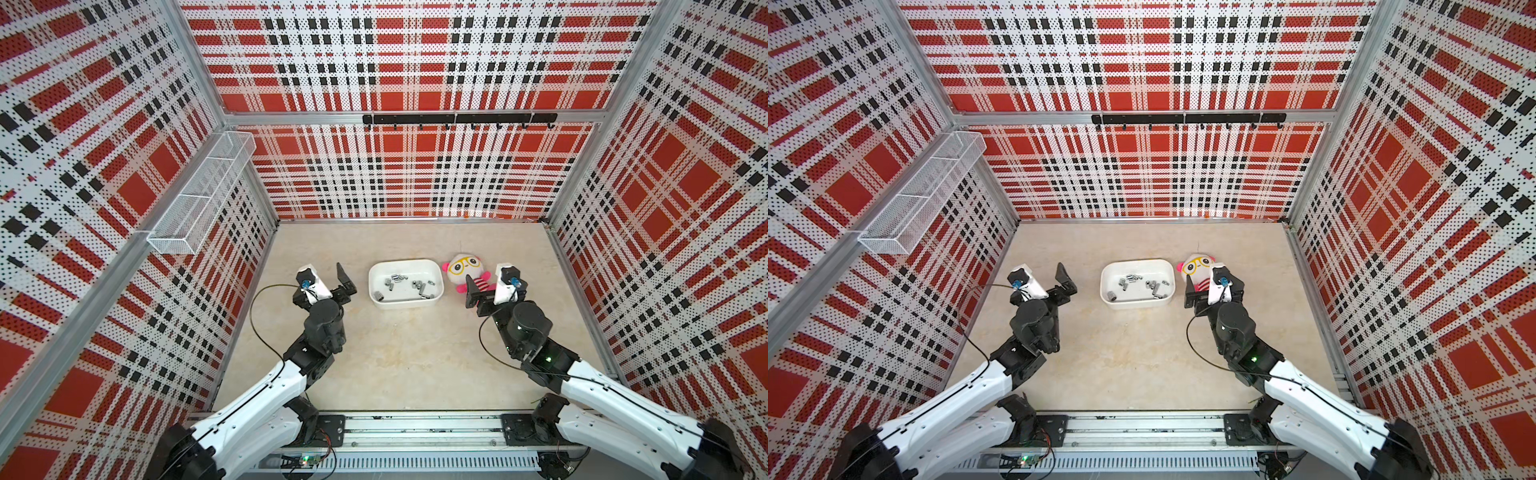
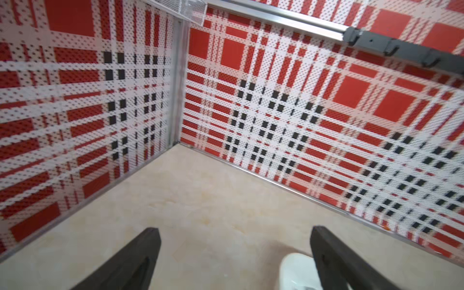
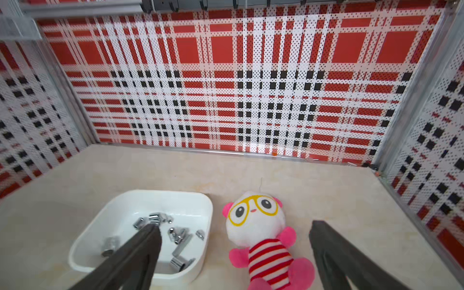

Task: Put the socket on the desktop into the storage box
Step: Reset both arms

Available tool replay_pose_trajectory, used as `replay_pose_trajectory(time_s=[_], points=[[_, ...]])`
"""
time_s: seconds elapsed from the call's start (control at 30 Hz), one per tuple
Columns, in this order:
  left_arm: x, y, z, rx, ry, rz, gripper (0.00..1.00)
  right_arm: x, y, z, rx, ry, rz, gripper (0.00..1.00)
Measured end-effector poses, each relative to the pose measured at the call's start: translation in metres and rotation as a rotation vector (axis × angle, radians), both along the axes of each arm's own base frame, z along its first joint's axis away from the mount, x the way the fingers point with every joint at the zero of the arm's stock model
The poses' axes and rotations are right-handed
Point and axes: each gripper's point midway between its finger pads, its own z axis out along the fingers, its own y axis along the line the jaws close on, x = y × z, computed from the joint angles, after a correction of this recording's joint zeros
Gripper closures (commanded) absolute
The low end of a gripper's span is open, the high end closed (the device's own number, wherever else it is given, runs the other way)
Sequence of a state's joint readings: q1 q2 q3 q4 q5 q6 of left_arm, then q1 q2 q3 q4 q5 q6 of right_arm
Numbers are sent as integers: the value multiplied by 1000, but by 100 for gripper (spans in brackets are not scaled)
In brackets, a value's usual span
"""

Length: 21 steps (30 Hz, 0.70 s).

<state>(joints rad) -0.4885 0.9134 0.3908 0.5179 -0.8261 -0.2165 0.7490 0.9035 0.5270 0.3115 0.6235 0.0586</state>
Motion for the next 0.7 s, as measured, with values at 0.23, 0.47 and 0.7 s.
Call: replay_pose_trajectory(time_s=[0.23,0.47,0.7], points=[[-18,53,-91,162,113,34,1,33,-51,-43,-133,81,-168,0],[-3,79,-95,117,80,54,1,11,-132,-64,-19,25,-334,0],[2,83,-92,82,40,22,1,19,-134,-95,-48,65,-316,0]])
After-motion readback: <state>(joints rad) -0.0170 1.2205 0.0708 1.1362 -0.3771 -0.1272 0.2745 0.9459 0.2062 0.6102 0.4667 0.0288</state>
